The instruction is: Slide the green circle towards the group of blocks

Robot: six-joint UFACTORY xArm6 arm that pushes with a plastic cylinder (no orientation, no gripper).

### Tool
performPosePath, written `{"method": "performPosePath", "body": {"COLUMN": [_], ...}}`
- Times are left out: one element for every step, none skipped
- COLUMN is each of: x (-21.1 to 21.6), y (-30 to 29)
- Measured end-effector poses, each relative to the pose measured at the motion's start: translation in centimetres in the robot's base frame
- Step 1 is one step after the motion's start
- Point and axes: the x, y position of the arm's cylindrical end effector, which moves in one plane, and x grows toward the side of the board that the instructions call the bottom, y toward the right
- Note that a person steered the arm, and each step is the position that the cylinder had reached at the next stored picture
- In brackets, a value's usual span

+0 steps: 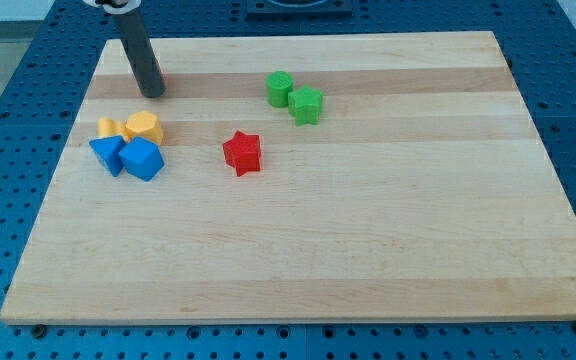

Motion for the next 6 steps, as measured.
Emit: {"method": "performPosePath", "body": {"x": [-3.0, -3.2, -5.1, -7.4, -3.8, 0.4], "y": [-0.5, -0.5, 5.8, 13.6, 21.8, 20.8]}}
